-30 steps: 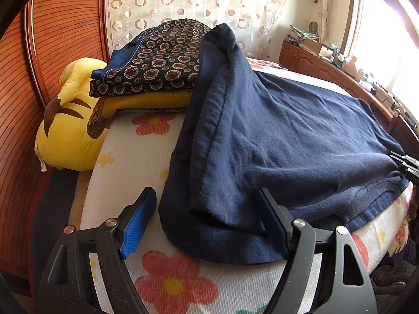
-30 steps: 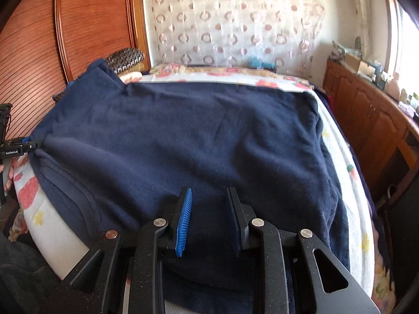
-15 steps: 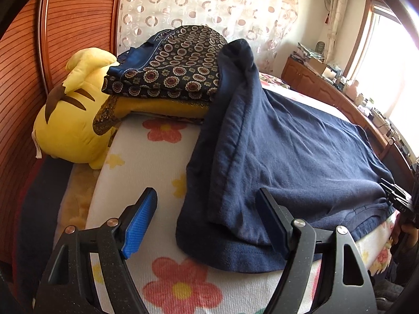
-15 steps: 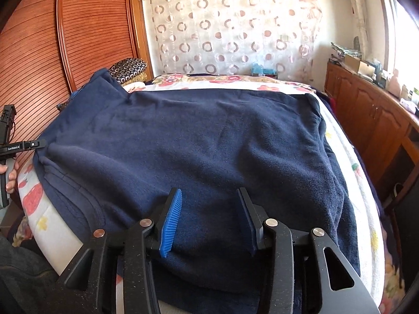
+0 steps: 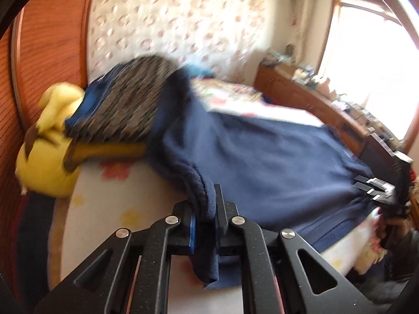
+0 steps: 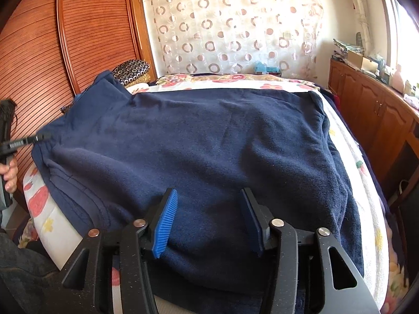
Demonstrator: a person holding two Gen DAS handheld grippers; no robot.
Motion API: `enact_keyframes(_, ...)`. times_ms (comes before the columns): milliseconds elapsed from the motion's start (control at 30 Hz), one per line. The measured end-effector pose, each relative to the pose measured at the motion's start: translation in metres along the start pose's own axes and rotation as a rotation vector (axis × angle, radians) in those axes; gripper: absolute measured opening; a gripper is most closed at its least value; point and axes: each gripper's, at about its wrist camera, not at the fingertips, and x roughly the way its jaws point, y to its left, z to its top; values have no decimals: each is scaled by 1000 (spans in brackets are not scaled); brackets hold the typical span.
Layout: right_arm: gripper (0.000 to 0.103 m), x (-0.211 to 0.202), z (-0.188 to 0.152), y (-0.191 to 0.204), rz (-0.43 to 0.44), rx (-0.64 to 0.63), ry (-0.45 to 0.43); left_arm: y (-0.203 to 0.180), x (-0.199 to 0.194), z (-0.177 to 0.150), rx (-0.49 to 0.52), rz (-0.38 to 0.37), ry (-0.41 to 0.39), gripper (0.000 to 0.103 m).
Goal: Fold small clothes
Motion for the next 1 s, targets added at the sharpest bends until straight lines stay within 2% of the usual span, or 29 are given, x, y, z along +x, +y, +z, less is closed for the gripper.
enact_keyframes(200, 57, -3, 7, 1, -25, 25, 40, -54, -2, 40, 77, -111, -62, 10)
enact_keyframes(533, 57, -27, 14, -15, -66, 41, -14, -149, 14, 87, 212, -269, -99, 10)
enact_keyframes(700, 57, -38, 15, -20, -74, 48, -45, -180, 18, 97, 259, -315, -88, 11)
enact_keyframes(767, 57, -40, 15, -22, -76, 50, -50, -187, 25, 94, 283, -301, -59, 18)
enact_keyframes(833, 57, -40, 14, -21, -75, 45, -50, -189, 28, 88, 304, -299, -54, 37)
enact_keyframes(900, 57, -40, 15, -21, -73, 40, -51, -186, 26, 82, 311, -291, -54, 49)
enact_keyframes(1000, 57, -41, 17, -19, -72, 32, -56, -175, 23, 79, 305, -275, -52, 75)
